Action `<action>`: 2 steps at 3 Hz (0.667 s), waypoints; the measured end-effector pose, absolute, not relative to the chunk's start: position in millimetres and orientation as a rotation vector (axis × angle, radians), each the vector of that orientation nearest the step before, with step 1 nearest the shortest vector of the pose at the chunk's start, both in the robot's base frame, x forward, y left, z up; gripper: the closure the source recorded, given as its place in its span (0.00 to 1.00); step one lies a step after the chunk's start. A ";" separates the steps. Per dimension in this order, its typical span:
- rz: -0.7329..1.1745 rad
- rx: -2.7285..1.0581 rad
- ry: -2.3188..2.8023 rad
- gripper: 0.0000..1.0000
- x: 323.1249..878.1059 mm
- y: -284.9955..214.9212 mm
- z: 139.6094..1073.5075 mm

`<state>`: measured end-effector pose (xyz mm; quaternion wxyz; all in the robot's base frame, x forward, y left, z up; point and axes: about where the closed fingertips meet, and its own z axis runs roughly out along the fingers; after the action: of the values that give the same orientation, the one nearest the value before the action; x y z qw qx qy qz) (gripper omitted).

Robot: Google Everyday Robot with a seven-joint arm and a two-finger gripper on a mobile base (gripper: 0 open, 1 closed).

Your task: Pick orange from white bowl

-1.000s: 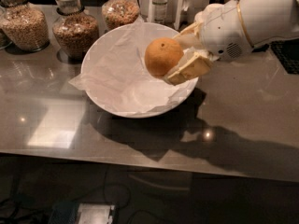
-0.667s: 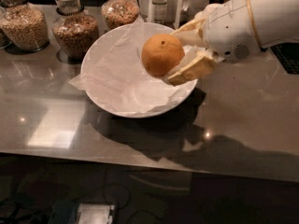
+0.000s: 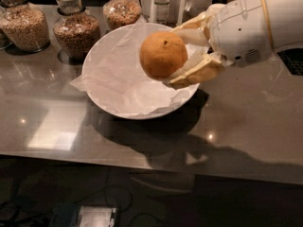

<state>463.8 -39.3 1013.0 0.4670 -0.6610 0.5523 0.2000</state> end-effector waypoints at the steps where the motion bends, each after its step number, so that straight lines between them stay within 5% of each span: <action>1: 0.513 -1.615 1.290 1.00 439.7 -30.9 1025.4; 2: 0.498 -1.578 1.202 1.00 403.6 -21.7 1044.5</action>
Offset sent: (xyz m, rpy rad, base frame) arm -0.1034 0.0172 0.0509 0.1959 -0.1776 0.0519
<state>403.6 -21.7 1044.5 0.5211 -0.6584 0.5017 0.2078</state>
